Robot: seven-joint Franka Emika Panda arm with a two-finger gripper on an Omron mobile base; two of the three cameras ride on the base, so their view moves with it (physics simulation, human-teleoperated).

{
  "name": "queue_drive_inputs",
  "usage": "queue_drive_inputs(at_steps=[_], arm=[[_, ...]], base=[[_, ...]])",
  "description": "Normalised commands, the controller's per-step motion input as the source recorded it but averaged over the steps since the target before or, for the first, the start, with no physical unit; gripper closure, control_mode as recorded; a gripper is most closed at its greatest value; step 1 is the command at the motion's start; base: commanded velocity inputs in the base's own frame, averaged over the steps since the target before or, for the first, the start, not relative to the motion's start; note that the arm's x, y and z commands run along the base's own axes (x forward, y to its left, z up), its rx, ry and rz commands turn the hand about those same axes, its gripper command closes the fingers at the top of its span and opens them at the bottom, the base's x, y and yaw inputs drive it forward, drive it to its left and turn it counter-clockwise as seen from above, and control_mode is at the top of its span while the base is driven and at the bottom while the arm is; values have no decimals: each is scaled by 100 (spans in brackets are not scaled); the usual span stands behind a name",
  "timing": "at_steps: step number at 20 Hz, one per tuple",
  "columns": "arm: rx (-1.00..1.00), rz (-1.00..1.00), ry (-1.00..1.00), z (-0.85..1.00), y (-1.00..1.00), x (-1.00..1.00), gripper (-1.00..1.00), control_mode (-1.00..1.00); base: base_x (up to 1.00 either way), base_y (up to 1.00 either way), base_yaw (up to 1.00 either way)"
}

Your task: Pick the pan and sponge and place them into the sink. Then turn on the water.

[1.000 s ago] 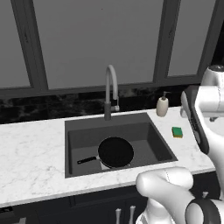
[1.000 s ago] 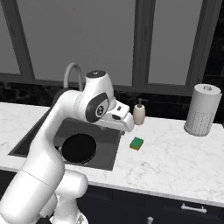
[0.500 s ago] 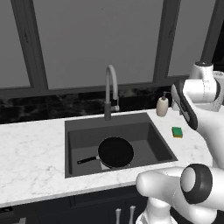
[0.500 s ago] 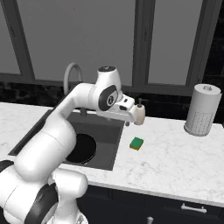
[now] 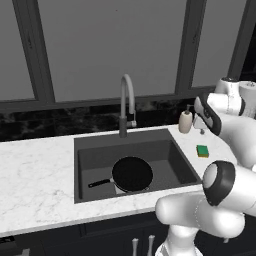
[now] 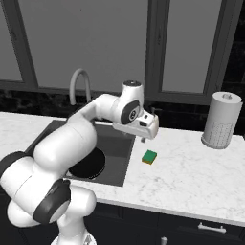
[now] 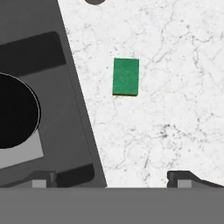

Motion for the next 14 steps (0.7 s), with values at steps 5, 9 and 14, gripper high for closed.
queue_drive_inputs(at_steps=[5, 9, 14], arm=[[3, -1, 0, -33, -10, 23, -100, -100], [0, 0, 0, -44, -36, 14, -100, -100], [0, 0, 0, -40, -30, 23, -100, -100]], base=[[0, 0, 0], [0, 0, 0], [0, 0, 0]])
